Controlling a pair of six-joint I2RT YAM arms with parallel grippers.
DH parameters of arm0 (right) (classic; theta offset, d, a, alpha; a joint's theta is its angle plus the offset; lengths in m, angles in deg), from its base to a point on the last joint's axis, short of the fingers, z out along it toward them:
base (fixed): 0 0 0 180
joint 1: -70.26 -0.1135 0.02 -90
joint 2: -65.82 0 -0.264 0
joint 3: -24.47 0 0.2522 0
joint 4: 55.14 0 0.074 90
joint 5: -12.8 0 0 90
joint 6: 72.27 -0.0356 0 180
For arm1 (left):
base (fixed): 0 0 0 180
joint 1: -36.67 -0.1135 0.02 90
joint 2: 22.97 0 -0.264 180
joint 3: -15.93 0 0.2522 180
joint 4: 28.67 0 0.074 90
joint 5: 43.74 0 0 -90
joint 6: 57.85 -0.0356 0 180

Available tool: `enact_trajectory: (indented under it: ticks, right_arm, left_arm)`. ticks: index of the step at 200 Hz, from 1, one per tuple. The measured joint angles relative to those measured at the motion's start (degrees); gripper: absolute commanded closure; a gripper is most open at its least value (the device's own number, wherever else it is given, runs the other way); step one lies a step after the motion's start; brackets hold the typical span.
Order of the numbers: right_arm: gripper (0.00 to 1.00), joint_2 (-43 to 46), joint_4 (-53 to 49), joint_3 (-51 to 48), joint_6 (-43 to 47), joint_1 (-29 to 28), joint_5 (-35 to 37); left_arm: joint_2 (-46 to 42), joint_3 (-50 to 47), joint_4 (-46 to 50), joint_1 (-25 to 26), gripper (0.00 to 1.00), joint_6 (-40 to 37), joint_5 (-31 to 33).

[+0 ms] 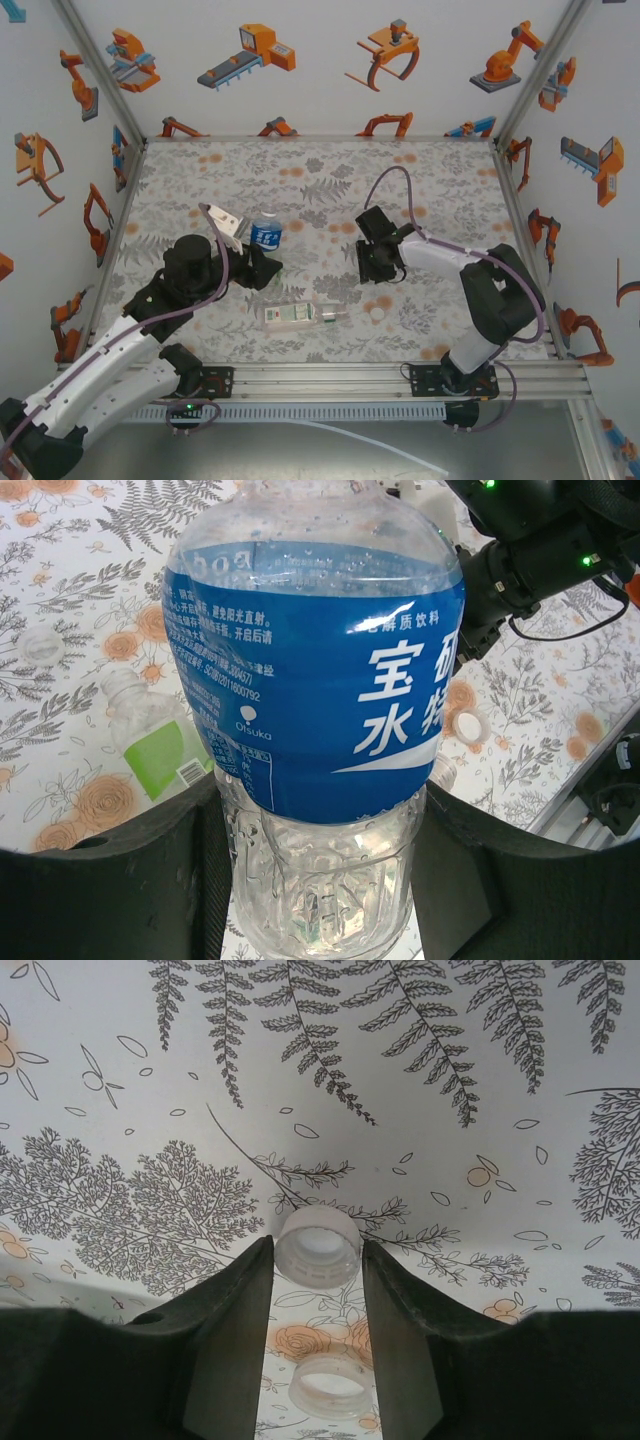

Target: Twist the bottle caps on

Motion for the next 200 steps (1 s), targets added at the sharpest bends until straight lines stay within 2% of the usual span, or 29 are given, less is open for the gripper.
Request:
enact_trajectory:
  ticks: [80,200]
  right_arm:
    - [0.55,3.4,-1.4,0.0,0.0,0.0,0.4]
    - [0.56,3.2,-0.4,0.2,-1.3,-0.2,-0.3]
  left_arm:
    - [0.0,0.0,0.0,0.0,1.00,1.0,0.0]
    - [1.1,0.2,0.0,0.2,1.00,1.9,-1.0]
